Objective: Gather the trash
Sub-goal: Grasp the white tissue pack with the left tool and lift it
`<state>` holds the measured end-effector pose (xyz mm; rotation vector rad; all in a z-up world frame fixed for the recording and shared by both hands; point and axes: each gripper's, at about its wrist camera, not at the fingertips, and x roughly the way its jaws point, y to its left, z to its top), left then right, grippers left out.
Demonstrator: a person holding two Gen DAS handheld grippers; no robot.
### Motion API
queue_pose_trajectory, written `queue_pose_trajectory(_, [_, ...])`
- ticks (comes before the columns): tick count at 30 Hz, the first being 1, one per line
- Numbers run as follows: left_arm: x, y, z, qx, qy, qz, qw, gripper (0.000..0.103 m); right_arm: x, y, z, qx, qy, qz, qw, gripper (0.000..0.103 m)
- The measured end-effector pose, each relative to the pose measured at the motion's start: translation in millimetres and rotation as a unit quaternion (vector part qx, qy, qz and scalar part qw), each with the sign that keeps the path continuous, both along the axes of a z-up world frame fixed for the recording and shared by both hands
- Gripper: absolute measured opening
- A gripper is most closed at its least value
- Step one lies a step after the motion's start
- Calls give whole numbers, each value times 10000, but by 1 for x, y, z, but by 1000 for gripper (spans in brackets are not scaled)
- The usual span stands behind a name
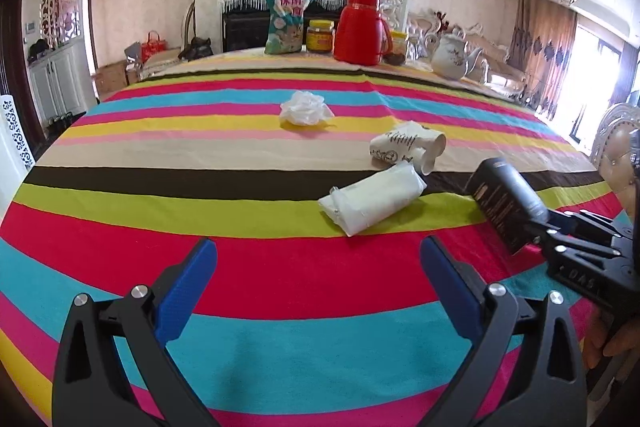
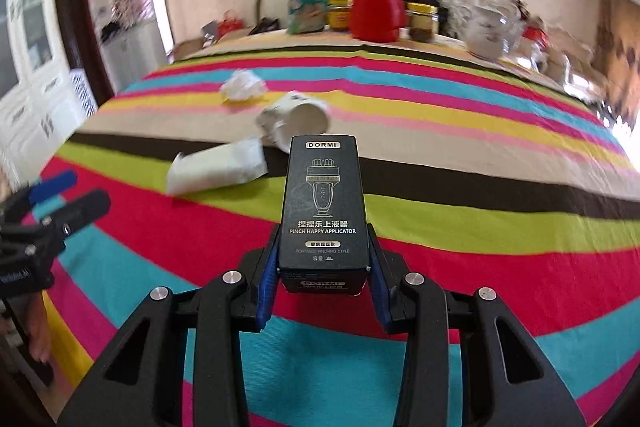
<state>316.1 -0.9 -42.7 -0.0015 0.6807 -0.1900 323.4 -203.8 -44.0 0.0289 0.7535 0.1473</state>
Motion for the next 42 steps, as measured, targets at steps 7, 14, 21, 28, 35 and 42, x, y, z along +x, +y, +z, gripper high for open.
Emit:
queue_pose_trajectory(7, [32, -39, -3, 613, 90, -478, 9969, 85, -1, -6, 2, 129, -80, -41, 9999, 38])
queue_pose_trajectory(14, [81, -58, -27, 568, 631, -915, 9922, 75, -5, -8, 3, 112, -150, -67, 9998, 38])
queue_pose_trajectory(21, [100, -73, -40, 567, 1057, -1259, 9848, 51, -5, -8, 4, 122, -146, -73, 9998, 38])
queue_pose_trajectory(28, [74, -77, -35, 576, 858, -1402, 9847, 29, -3, -13, 2, 239, -98, -126, 9996, 38])
queue_pose_trajectory(35, [73, -74, -31, 507, 793, -1230, 9879, 46, -2, -11, 3, 226, -110, -125, 9996, 38])
queue_pose_trajectory(42, [82, -79, -32, 402, 882, -1156, 9885, 55, -1, -12, 2, 272, -82, -147, 9995, 38])
